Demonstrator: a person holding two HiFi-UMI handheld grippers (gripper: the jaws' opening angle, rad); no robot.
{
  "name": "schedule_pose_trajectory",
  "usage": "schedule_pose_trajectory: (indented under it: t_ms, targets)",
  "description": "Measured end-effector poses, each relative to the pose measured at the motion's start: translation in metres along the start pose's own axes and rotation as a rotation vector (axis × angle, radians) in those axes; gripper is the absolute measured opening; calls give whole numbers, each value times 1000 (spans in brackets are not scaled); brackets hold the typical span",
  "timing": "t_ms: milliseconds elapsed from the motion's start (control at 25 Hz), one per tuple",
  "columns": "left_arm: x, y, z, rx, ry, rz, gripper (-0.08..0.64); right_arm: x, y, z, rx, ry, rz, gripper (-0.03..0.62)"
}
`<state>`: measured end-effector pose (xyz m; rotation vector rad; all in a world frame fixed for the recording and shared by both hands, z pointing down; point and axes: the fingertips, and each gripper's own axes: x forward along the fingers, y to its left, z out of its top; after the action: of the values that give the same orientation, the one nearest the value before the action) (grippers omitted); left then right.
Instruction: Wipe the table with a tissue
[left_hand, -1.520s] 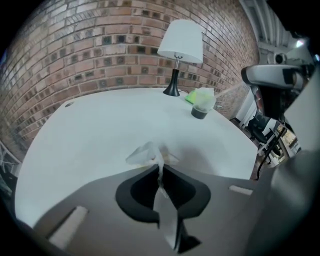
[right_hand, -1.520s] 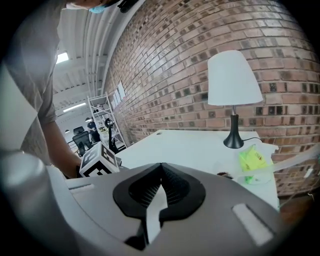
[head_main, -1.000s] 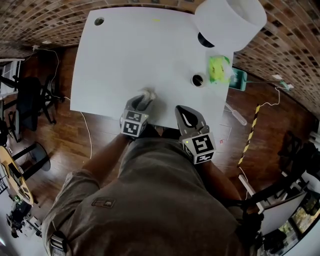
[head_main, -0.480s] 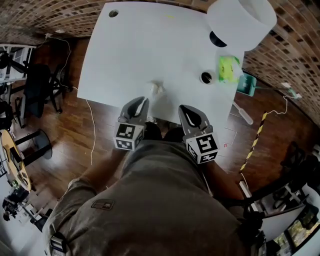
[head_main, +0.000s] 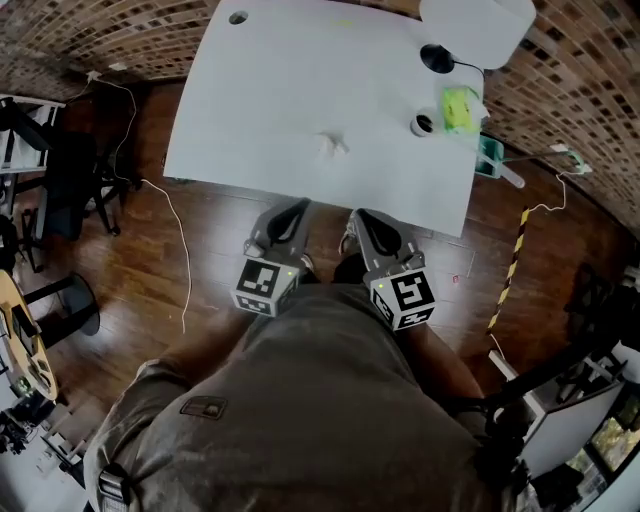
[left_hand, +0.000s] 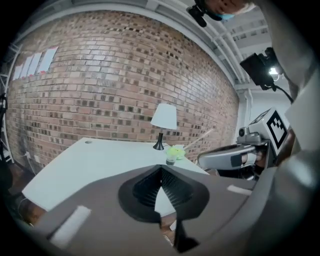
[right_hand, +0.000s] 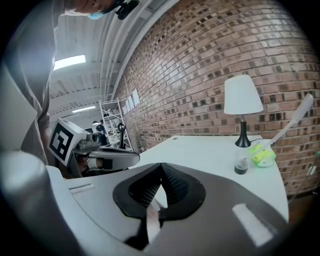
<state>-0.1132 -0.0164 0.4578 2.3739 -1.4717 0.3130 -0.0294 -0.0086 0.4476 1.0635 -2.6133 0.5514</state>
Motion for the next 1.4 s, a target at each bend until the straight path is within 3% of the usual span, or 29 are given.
schedule_pose_trajectory:
  t_ms: [280, 560, 960, 1400]
  targets:
    - [-68, -14, -5, -6, -55, -61, 2, -37, 71, -5, -37, -43, -52, 11]
    - [-106, -31, 1, -10, -104, -70, 2, -65, 109, -2, -76, -91, -57, 11]
    - [-114, -47, 21, -3, -165, -22, 2, -87, 103, 15, -96, -149, -42, 11]
    - [-109, -73, 13, -27, -161, -7, 2, -110, 92, 15, -105, -167, -25, 10]
